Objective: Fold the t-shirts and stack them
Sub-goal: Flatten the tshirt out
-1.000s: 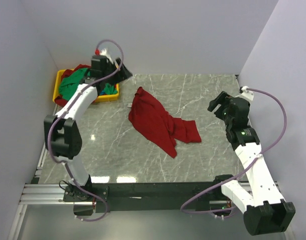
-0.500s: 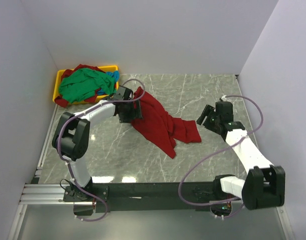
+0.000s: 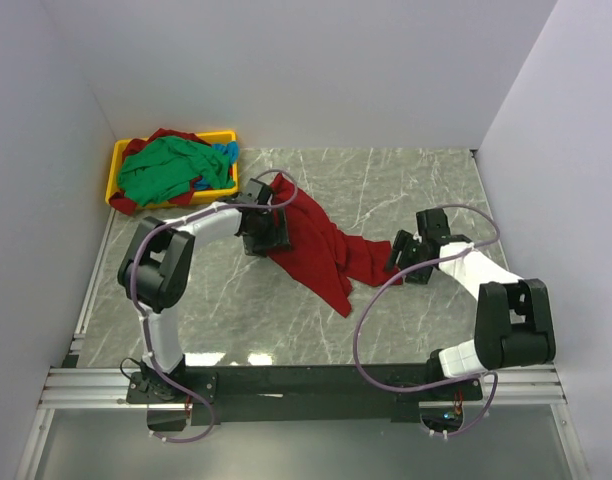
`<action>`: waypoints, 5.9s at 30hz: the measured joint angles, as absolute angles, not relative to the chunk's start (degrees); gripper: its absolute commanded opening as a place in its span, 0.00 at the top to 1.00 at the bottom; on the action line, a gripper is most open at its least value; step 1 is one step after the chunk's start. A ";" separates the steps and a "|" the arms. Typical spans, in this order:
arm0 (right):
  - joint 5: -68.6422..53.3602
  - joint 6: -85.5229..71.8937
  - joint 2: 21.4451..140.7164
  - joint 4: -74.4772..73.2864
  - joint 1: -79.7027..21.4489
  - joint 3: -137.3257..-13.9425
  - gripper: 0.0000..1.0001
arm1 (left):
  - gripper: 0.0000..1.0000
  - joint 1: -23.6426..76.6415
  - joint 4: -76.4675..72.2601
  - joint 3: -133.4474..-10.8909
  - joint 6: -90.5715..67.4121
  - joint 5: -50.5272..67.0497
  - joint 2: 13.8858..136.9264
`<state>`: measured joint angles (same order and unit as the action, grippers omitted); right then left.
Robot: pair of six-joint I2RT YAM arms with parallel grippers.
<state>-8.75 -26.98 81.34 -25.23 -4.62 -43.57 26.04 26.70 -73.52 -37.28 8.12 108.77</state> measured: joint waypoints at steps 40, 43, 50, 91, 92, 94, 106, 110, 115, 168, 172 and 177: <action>-1.06 -22.85 84.68 -36.18 -4.60 -69.45 0.90 | 0.30 18.87 35.79 -102.80 -30.02 -6.96 114.02; -0.84 -22.59 89.76 -36.62 -4.60 -70.00 0.69 | 0.21 18.92 36.05 -102.02 -29.65 -7.51 114.02; -2.31 -22.70 91.31 -36.40 -4.58 -70.11 0.56 | 0.29 21.63 34.61 -82.46 -31.59 -7.64 103.59; -9.34 -24.62 81.69 -32.10 -4.56 -57.60 0.56 | 0.52 37.19 39.90 -67.77 -41.43 -10.41 102.89; -9.32 -24.62 81.49 -32.10 -4.56 -57.60 0.56 | 0.53 37.19 39.88 -67.77 -41.43 -10.50 102.94; -9.32 -24.62 81.17 -32.10 -4.56 -57.60 0.56 | 0.54 37.19 39.79 -67.77 -41.41 -10.46 103.13; -9.17 -24.60 80.25 -32.12 -4.56 -57.60 0.56 | 1.00 37.21 35.97 -66.81 -41.25 -7.38 104.38; -8.91 -24.51 80.16 -32.08 -4.56 -57.49 0.56 | 1.00 36.73 37.82 -68.90 -40.73 -8.05 105.16; -8.16 -23.92 80.73 -32.12 -4.56 -57.45 0.56 | 1.00 33.45 43.79 -78.83 -39.03 -12.14 104.01; -2.48 -23.62 110.26 -30.22 -3.75 -73.65 1.00 | 0.99 16.84 36.18 -85.36 -30.65 -31.51 70.43; -3.73 -23.70 110.48 -30.76 -3.18 -74.96 1.00 | 1.00 16.64 35.70 -85.93 -30.39 -31.48 70.35; -5.10 -24.01 107.04 -32.27 -1.34 -75.88 1.00 | 1.00 16.58 33.01 -86.91 -29.50 -31.44 69.38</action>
